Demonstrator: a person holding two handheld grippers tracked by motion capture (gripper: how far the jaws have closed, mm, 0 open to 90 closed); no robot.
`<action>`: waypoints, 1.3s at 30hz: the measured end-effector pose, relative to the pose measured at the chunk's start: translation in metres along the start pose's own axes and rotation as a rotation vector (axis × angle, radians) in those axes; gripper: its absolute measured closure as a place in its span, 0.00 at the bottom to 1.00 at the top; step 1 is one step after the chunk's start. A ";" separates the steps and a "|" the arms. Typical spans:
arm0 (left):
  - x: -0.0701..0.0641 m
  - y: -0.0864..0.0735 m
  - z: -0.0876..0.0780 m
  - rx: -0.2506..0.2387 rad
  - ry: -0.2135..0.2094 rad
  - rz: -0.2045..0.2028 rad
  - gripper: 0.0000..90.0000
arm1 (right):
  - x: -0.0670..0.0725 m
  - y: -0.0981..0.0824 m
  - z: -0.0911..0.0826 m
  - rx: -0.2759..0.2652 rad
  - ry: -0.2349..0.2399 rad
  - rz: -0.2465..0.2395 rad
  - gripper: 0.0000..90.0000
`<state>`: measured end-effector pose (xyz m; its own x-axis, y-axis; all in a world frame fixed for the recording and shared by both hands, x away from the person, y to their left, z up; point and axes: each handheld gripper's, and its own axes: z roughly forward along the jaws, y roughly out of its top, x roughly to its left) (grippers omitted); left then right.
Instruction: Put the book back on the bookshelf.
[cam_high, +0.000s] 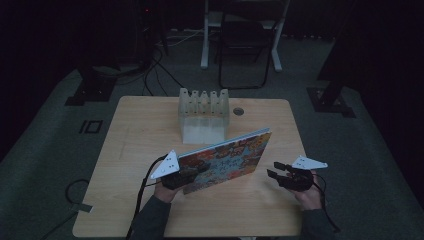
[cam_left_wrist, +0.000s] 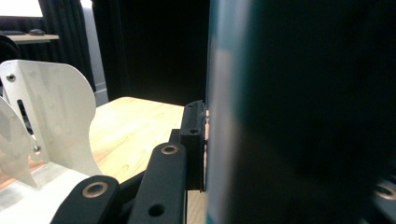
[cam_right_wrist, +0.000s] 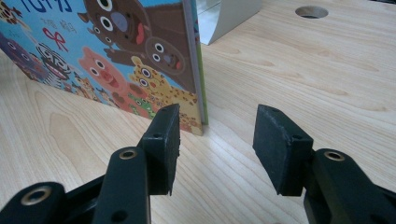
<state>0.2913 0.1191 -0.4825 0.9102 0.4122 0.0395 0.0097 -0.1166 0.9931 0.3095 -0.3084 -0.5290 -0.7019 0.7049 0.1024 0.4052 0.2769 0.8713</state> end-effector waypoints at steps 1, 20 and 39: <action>0.000 0.000 0.000 0.000 0.000 0.000 0.84 | 0.000 0.000 0.000 0.000 0.000 0.000 0.56; 0.002 -0.015 0.004 0.013 0.005 -0.025 0.82 | -0.003 -0.012 0.007 0.056 -0.030 -0.001 0.55; 0.000 -0.018 0.010 0.032 0.035 -0.048 0.65 | -0.008 -0.023 0.011 0.112 -0.074 -0.014 0.53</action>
<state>0.2952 0.1119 -0.5012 0.8934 0.4492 -0.0042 0.0670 -0.1241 0.9900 0.3124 -0.3135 -0.5555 -0.6645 0.7456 0.0508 0.4611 0.3555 0.8130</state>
